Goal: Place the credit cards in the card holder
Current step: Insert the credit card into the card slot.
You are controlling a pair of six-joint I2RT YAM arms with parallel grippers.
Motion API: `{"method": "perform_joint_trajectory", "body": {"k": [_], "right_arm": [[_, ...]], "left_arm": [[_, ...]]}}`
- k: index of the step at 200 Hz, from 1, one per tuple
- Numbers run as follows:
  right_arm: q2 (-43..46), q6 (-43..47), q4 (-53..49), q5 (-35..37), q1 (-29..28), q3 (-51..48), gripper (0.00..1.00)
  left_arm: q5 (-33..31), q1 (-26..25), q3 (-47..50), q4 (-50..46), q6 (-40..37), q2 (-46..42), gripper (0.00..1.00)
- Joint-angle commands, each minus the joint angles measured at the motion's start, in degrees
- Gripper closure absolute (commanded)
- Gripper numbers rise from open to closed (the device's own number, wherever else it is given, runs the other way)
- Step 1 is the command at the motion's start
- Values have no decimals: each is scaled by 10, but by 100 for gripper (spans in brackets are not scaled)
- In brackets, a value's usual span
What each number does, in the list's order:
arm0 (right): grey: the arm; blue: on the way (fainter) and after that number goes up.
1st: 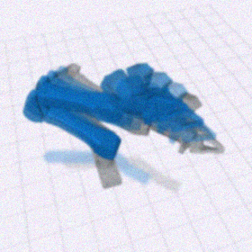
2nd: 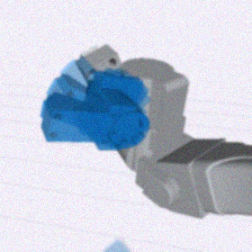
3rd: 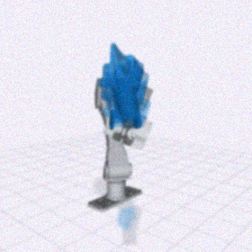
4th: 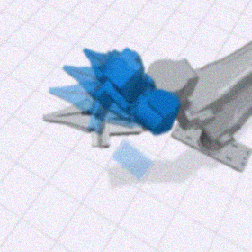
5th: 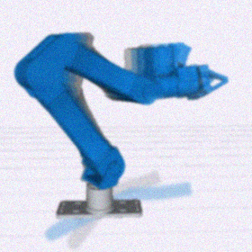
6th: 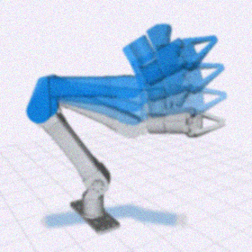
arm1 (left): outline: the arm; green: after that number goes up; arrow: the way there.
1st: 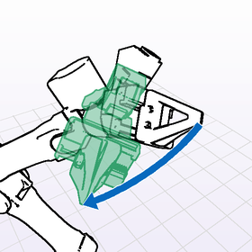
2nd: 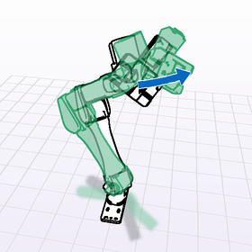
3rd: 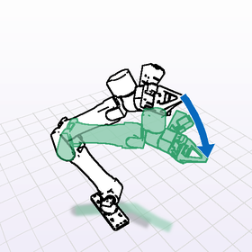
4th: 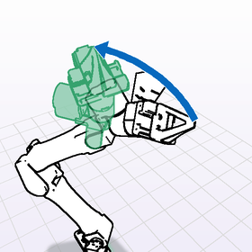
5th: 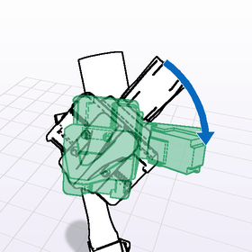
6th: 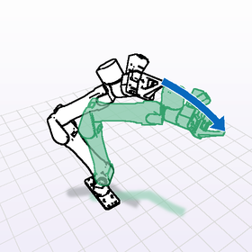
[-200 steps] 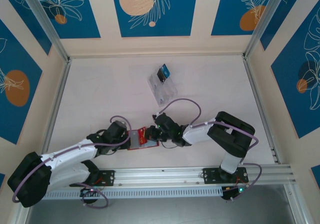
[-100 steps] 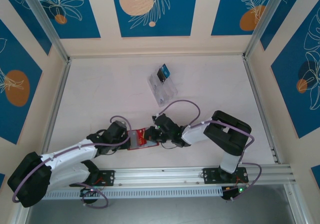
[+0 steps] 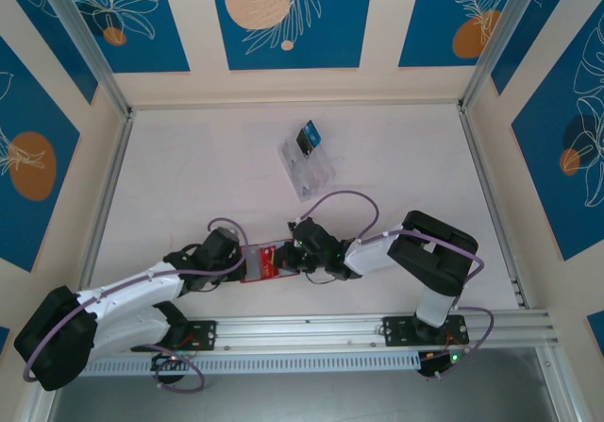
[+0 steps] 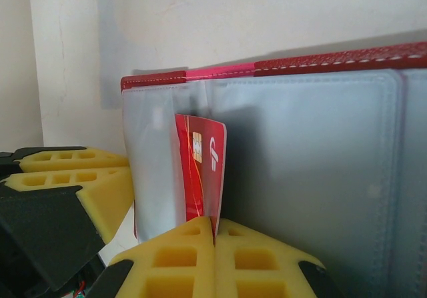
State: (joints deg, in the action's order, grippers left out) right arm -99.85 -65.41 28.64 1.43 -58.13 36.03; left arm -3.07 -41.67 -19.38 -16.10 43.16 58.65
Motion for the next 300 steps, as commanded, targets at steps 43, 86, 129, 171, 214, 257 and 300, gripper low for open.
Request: {"method": "perform_joint_trajectory", "body": {"k": [43, 86, 129, 171, 214, 257, 300], "right_arm": [[-16, 26, -99, 12, -1, 22, 100], [-28, 28, -103, 23, -2, 37, 100], [-40, 25, -98, 30, -5, 46, 100], [-53, 18, -87, 26, -13, 52, 100], [-67, 19, -84, 11, -26, 60, 100], [-83, 26, -93, -14, -34, 79, 93], [-48, 43, -128, -17, -32, 73, 75]], "left_arm": [[-2, -8, 4, -26, 5, 1, 83], [-3, -8, 4, -30, 5, -4, 83], [-4, -8, 4, -29, 5, -2, 83], [-3, -8, 3, -27, 5, 1, 83], [-2, -8, 3, -24, 5, 5, 83], [-2, -8, 2, -24, 7, 6, 83], [-8, -8, 5, -32, 11, -6, 84]]}}
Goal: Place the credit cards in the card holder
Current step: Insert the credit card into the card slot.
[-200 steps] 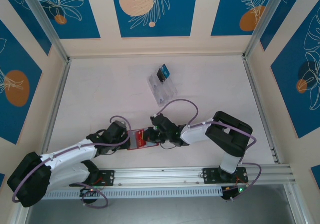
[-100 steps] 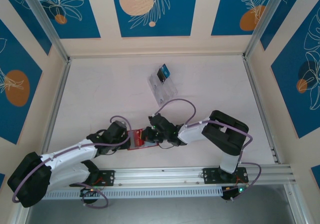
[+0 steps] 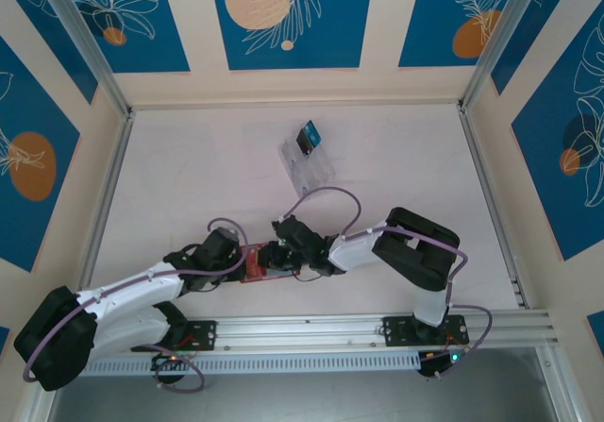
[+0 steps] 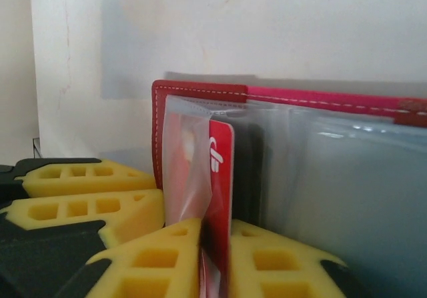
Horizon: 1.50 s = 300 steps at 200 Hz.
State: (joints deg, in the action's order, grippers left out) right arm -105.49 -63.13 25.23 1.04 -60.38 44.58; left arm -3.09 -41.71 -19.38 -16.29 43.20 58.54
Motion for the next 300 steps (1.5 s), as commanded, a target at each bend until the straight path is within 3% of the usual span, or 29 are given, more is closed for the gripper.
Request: {"method": "perform_joint_trajectory", "body": {"k": [1, 64, 84, 100, 126, 138, 212, 300], "right_arm": [[10, 20, -95, -13, -10, -12, 75], [70, 61, -172, -41, 4, 1, 57], [79, 71, -195, -47, 11, 11, 57], [79, 77, -208, -48, 19, 21, 62], [70, 87, -230, -36, 24, 44, 92], [65, 93, -241, -30, 25, 55, 100], [21, 107, -301, -5, 20, 108, 100], [-8, 102, -267, -32, 3, 126, 100]], "left_arm": [[-8, -8, 5, -30, 10, -4, 83], [-10, -7, 4, -32, 11, -4, 83], [-11, -7, 4, -30, 10, -4, 83], [-10, -8, 3, -28, 9, -2, 84], [-10, -8, 3, -27, 8, -2, 83], [-11, -8, 3, -28, 8, -4, 83], [-12, -8, 5, -31, 6, -10, 83], [-5, -8, 7, -20, 5, 1, 84]]}}
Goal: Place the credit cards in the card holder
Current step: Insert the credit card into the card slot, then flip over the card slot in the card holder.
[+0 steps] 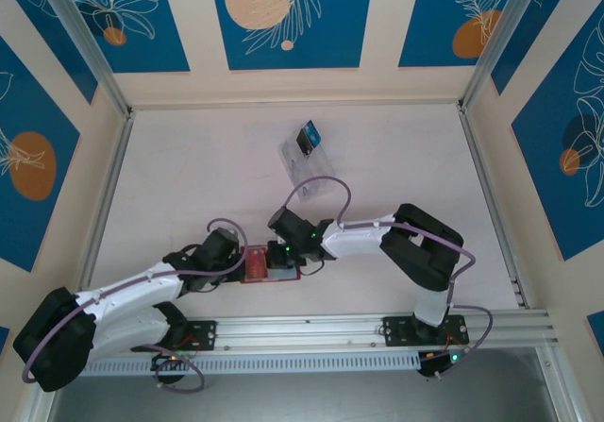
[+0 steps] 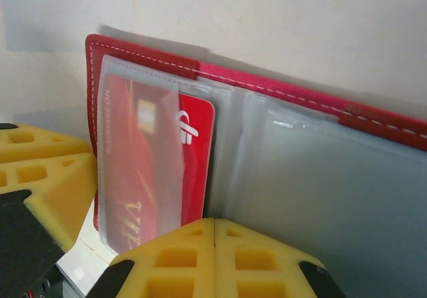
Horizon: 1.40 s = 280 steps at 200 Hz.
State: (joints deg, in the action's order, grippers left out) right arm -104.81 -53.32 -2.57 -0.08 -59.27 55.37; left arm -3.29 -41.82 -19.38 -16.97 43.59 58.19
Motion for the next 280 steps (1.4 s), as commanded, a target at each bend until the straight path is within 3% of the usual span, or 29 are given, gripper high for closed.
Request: {"method": "perform_joint_trajectory", "body": {"k": [1, 27, 68, 112, 173, 245, 280], "right_arm": [[-15, 3, 12, -22, -8, 18, 100], [-14, 7, 18, -25, -9, 22, 100], [31, 43, -73, 42, 1, 26, 99], [53, 113, -200, 119, 14, 66, 77], [-1, 160, -250, 168, 17, 117, 64], [-56, 146, -265, 190, -7, 123, 65], [-75, 123, -268, 191, -28, 117, 80]], "left_arm": [[-2, -7, 7, -13, 1, 5, 83], [0, -7, 6, -10, 1, 9, 83], [-1, -8, 8, -11, 5, 5, 83], [3, -8, 8, -3, 3, 13, 84], [7, -9, 6, 4, -2, 19, 84], [1, -9, 6, -6, -3, 8, 84], [3, -11, 2, -7, -5, 12, 84]]}}
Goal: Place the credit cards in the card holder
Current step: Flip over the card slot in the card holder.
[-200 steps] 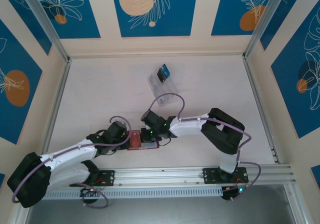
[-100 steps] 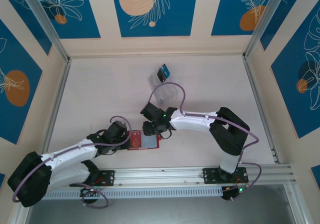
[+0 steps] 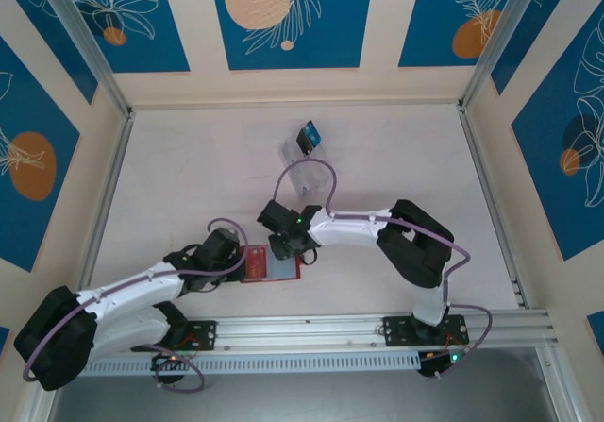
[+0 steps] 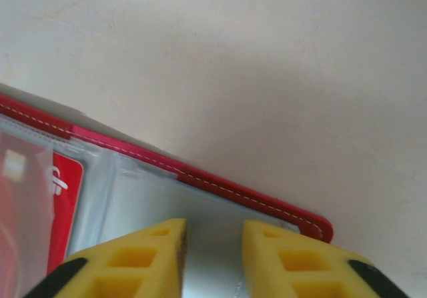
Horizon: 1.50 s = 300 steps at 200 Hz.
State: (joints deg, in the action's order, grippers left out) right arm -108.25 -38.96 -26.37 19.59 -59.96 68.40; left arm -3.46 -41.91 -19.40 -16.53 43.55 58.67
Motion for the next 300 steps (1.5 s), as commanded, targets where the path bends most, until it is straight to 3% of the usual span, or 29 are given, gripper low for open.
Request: {"method": "perform_joint_trajectory", "body": {"k": [1, 30, 77, 202, 256, 300], "right_arm": [[-40, -21, -30, -5, -21, -14, 81], [-35, -32, -34, 7, -25, -20, 100], [-4, -29, -19, 3, -13, -26, 100], [95, 20, 37, -70, 87, -59, 100], [96, 20, 30, -143, 86, -34, 100], [70, -9, 48, -198, 89, -3, 100]], "left_arm": [[5, -10, 2, -11, -5, 7, 84], [5, -10, 1, -10, -6, 10, 84], [6, -17, -5, -7, -7, 21, 84], [-3, -55, -47, 13, 6, 57, 86], [1, -67, -71, 58, 10, 122, 86], [3, -70, -69, 64, 17, 122, 86]]}}
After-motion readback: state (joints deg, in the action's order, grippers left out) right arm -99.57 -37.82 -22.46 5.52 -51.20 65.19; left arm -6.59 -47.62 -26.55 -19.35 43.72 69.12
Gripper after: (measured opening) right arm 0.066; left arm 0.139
